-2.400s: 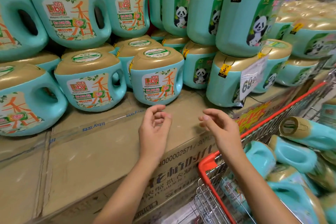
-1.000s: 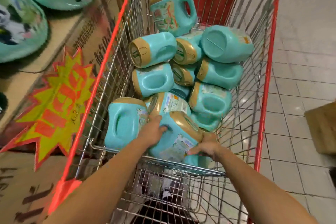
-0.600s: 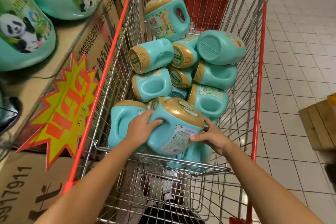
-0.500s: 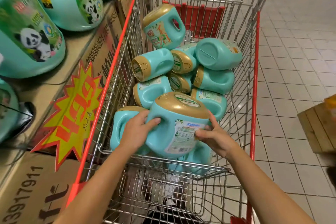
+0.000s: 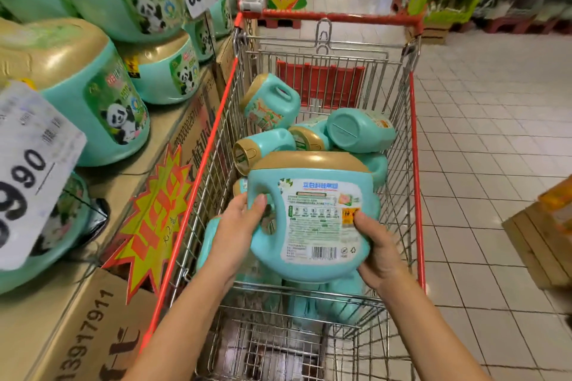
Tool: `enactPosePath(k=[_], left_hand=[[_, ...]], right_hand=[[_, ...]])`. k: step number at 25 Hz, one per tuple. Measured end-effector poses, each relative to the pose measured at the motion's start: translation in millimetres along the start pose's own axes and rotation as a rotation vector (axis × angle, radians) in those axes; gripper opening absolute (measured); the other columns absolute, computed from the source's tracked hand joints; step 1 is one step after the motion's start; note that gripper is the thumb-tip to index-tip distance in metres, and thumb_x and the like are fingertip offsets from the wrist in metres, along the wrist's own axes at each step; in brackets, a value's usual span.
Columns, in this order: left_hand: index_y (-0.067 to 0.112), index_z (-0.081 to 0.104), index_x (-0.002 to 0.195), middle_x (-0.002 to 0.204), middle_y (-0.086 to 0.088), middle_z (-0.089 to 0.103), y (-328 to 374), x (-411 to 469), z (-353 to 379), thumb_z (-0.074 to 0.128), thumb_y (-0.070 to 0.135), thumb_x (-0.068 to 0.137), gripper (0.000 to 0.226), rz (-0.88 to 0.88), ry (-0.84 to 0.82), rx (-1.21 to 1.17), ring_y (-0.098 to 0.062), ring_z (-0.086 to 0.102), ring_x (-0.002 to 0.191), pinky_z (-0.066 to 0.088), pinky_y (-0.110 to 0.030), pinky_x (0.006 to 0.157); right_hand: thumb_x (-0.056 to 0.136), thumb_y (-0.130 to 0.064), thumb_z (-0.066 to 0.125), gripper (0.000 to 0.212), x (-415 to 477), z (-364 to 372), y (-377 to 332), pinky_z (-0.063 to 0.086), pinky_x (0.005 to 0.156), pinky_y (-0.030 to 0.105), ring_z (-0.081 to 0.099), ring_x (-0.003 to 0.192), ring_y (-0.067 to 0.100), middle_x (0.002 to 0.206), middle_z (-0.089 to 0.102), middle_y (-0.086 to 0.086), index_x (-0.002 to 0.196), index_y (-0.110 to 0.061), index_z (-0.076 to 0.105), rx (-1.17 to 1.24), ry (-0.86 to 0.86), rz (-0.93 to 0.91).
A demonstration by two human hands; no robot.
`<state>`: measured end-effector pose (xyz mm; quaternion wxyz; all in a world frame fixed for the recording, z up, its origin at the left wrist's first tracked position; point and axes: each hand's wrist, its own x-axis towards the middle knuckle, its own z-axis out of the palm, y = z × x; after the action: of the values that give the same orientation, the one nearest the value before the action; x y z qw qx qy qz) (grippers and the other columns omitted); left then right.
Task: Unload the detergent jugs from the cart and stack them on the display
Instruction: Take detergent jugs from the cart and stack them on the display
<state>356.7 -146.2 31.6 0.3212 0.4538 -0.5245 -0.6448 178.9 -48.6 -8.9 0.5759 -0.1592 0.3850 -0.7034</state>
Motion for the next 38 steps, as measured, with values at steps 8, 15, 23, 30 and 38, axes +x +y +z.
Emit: enactPosePath(k=[8, 15, 23, 30, 38], left_hand=[[0.033, -0.007, 0.152, 0.159, 0.006, 0.015, -1, -49, 33, 0.068, 0.080, 0.035, 0.147, 0.175, -0.017, 0.397, -0.010, 0.017, 0.146, 0.017, -0.029, 0.119], [0.037, 0.037, 0.136, 0.121, 0.019, 0.064, 5, -31, 4, 0.088, 0.054, 0.029, 0.120, 0.195, -0.053, 0.146, -0.002, 0.063, 0.109, 0.053, -0.023, 0.088], [0.022, 0.037, 0.142, 0.130, -0.005, 0.063, -9, -25, -15, 0.091, 0.061, 0.019, 0.140, -0.072, -0.344, -0.270, -0.019, 0.066, 0.109, 0.058, -0.036, 0.080], [0.031, 0.050, 0.126, 0.111, -0.003, 0.073, -6, -20, -16, 0.082, 0.043, 0.050, 0.084, 0.098, -0.137, -0.174, -0.021, 0.070, 0.098, 0.058, -0.038, 0.080], [0.029, 0.054, 0.119, 0.112, -0.008, 0.072, -5, -36, -25, 0.093, 0.053, 0.034, 0.096, 0.101, -0.037, -0.271, -0.027, 0.072, 0.095, 0.060, -0.038, 0.070]], right_hand=[[0.072, -0.029, 0.073, 0.059, -18, 42, 9, 0.056, 0.085, 0.040, 0.066, 0.107, 0.027, 0.120, 0.067, 0.015, 0.125, -0.008, 0.057, -0.158, 0.081, -0.297], [0.083, -0.020, 0.065, 0.033, -20, 30, 0, 0.052, 0.092, 0.029, 0.060, 0.119, 0.023, 0.124, 0.067, 0.007, 0.115, -0.020, 0.071, -0.275, 0.014, -0.280], [0.041, -0.051, 0.092, 0.125, -5, 26, -10, 0.053, 0.087, 0.034, 0.061, 0.118, 0.022, 0.134, 0.060, -0.001, 0.147, -0.031, 0.029, -0.308, -0.167, 0.006], [0.048, -0.021, 0.090, 0.110, -11, 40, 6, 0.058, 0.078, 0.037, 0.068, 0.105, 0.022, 0.128, 0.063, 0.007, 0.142, -0.033, 0.035, -0.302, 0.168, -0.232], [0.073, -0.031, 0.073, 0.056, -27, 52, 6, 0.058, 0.078, 0.029, 0.068, 0.100, 0.020, 0.121, 0.066, 0.013, 0.124, -0.019, 0.054, -0.345, 0.209, -0.246]])
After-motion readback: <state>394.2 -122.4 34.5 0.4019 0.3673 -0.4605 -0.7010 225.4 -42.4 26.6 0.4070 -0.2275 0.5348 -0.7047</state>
